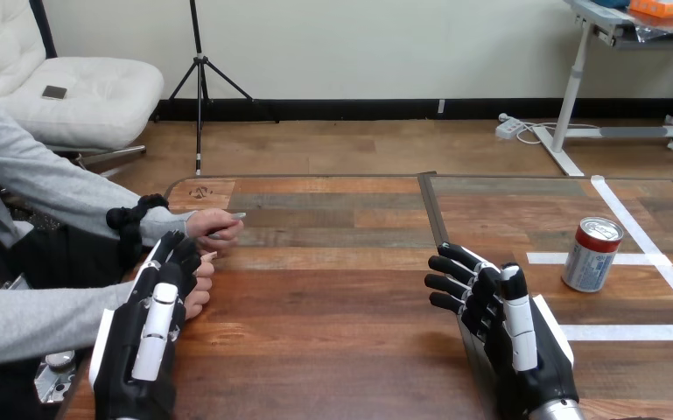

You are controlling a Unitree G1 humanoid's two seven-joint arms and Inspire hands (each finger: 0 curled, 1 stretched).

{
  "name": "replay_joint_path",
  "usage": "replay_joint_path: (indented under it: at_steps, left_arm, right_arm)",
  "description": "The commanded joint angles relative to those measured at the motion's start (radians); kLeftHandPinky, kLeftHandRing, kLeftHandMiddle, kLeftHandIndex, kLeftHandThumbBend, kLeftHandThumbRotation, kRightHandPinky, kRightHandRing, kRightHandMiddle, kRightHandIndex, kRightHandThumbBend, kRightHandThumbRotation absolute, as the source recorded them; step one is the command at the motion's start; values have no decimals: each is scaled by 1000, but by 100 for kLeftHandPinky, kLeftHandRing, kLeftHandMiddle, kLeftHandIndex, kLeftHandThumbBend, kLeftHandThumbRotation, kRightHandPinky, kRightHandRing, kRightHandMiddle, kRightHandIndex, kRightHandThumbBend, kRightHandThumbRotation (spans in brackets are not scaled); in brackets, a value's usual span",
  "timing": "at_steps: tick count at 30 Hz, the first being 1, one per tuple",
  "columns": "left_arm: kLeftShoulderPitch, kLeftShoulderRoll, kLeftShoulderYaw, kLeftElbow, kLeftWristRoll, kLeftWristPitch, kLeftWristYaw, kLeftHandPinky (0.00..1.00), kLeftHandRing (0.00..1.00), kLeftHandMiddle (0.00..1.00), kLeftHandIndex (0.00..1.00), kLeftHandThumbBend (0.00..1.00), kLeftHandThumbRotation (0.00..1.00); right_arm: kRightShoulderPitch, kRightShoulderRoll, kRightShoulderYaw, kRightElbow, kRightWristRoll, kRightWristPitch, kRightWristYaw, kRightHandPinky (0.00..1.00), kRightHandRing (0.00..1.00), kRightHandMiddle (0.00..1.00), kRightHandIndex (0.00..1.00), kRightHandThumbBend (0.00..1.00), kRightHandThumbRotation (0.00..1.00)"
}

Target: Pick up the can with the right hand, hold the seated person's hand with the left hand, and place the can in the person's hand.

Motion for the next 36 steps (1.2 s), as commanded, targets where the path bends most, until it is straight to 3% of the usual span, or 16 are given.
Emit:
replay_joint_path:
  at_steps: [1,14,18,23,29,36]
  left_arm:
    - [-61,11,6,-11,-9,-9,-18,95,93,92,92,53,79]
    - [-56,14,4,-17,7,-6,-10,92,91,91,91,52,79]
    - [-55,16,3,-17,8,-8,-13,91,91,92,91,52,79]
    - [-55,17,2,-17,9,-8,-14,90,91,91,91,53,79]
    - [-60,21,2,-9,6,-6,-24,90,91,91,91,54,80]
    - [-58,17,-1,-18,13,2,-12,89,91,91,91,54,79]
  right_arm:
    - [-62,7,-4,-10,11,-23,12,80,81,83,82,88,100]
    - [-59,4,-3,-15,5,-18,8,80,81,82,82,87,100]
    - [-51,-6,4,-33,8,-1,28,81,83,83,83,85,99]
    - [-58,-5,2,-32,4,-7,26,82,83,84,84,83,95]
    - [-94,-2,-6,-18,1,-36,14,80,82,84,83,86,87]
    - [-160,-32,-14,-33,-28,-22,-36,75,79,81,81,96,81]
